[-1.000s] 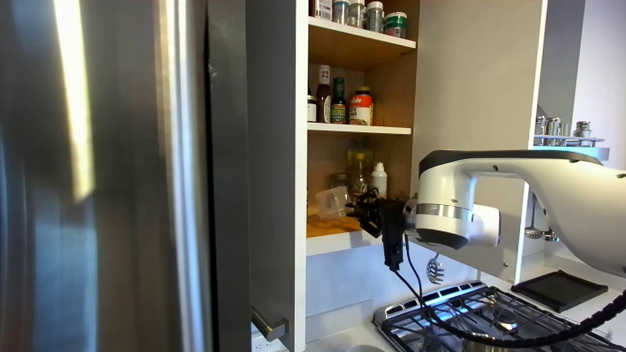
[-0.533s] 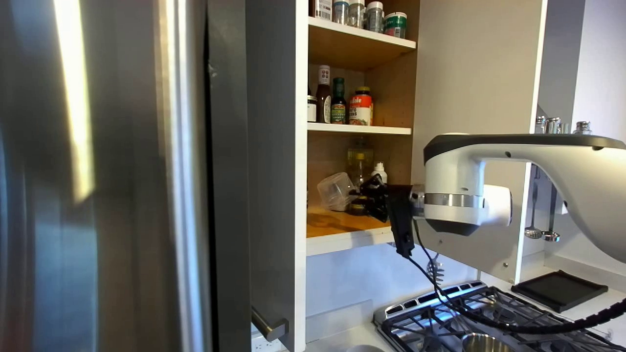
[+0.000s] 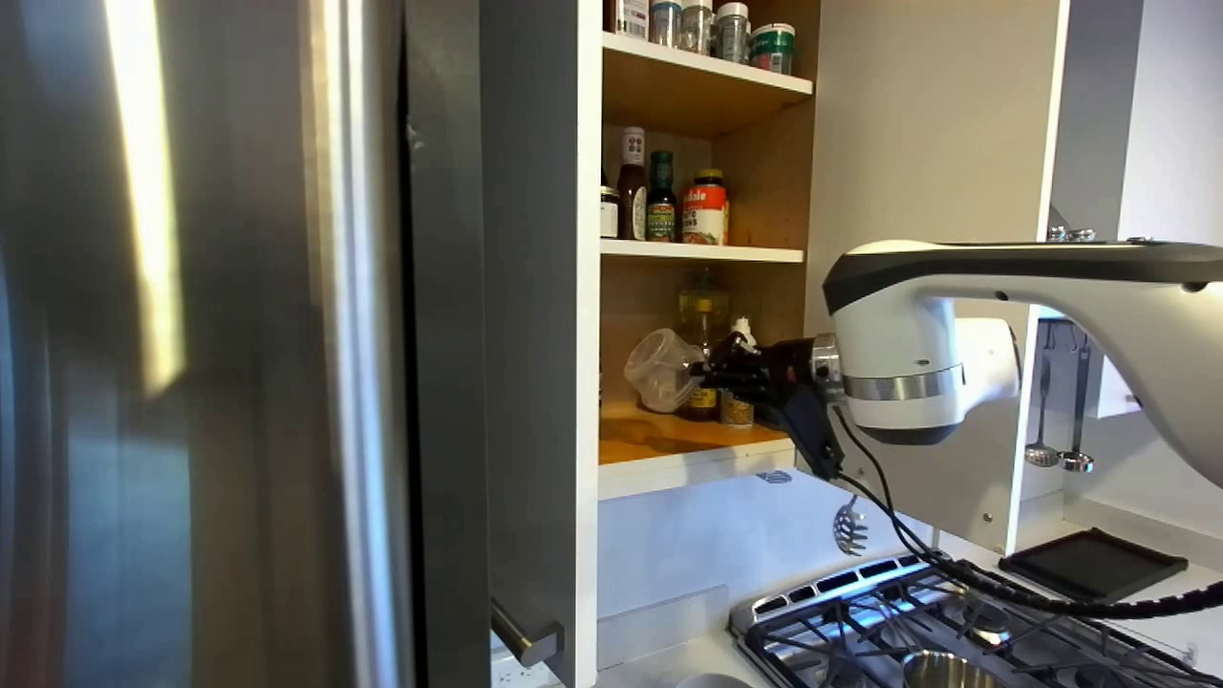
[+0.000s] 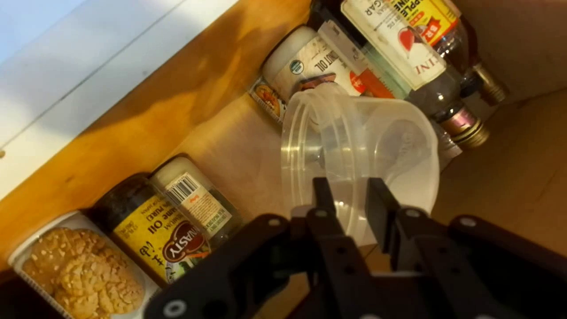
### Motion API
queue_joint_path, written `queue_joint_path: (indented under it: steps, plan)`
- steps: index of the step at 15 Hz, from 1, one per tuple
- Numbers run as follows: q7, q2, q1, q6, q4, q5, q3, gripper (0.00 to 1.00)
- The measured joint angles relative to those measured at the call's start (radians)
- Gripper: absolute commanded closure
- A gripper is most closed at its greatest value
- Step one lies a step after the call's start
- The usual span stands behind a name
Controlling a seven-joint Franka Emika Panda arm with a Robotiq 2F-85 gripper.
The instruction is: Flip the clear bowl in the bottom of the cupboard shelf anticlockwise to position it upright
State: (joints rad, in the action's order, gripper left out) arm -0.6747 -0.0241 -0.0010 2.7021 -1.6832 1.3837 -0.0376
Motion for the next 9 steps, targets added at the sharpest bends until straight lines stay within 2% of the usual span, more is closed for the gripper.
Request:
queue_joint_path:
  steps: [1, 2, 6, 7, 9]
  plan:
    - [-0.025, -0.003, 0.000, 0.001, 0.000, -0.028, 0.000, 0.94]
    - [-0.051, -0.006, 0.000, 0.002, 0.000, -0.046, 0.000, 0.75]
    - [-0.116, -0.011, 0.000, 0.005, 0.000, -0.059, 0.000, 0.75]
    - [-0.118, -0.011, 0.000, 0.006, 0.000, -0.060, 0.000, 0.94]
    - [-0.119, -0.011, 0.000, 0.006, 0.000, -0.060, 0.000, 0.94]
